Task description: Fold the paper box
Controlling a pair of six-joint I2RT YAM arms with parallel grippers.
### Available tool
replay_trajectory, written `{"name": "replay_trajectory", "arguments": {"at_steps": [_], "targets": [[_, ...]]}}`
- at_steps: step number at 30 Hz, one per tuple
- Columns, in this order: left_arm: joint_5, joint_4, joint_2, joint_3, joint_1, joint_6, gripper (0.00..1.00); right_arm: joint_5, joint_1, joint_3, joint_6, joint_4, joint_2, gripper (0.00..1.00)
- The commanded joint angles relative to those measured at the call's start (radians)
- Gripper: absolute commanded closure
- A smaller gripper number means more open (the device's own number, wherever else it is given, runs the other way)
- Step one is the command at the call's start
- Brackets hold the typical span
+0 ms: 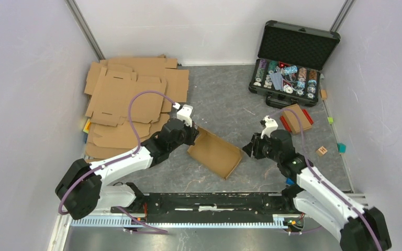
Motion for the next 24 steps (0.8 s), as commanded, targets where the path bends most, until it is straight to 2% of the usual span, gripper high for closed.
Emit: {"name": "replay_trajectory", "arguments": {"at_steps": [1,5,9,14,21,24], "targets": [[-0.029,-0.022,-0.003,0.016,0.000,0.011,0.96,0.032,0.001,-0.085,-0.056,-0.081,-0.153,0.58],[-0.027,-0.025,-0.003,0.020,0.001,0.010,0.96,-0.046,0.001,-0.161,-0.028,-0.043,-0.246,0.55],[-0.025,-0.029,-0.007,0.019,0.001,0.009,0.96,-0.052,0.001,-0.171,-0.076,-0.004,-0.285,0.45],[-0.020,-0.029,-0.014,0.017,0.001,0.009,0.96,-0.068,0.007,-0.181,-0.165,0.112,-0.284,0.44],[-0.016,-0.027,-0.012,0.017,0.001,0.009,0.96,-0.027,0.068,-0.195,-0.167,0.252,-0.225,0.50],[-0.012,-0.025,-0.009,0.019,0.001,0.009,0.96,-0.014,0.096,-0.198,-0.168,0.298,-0.196,0.48]]}}
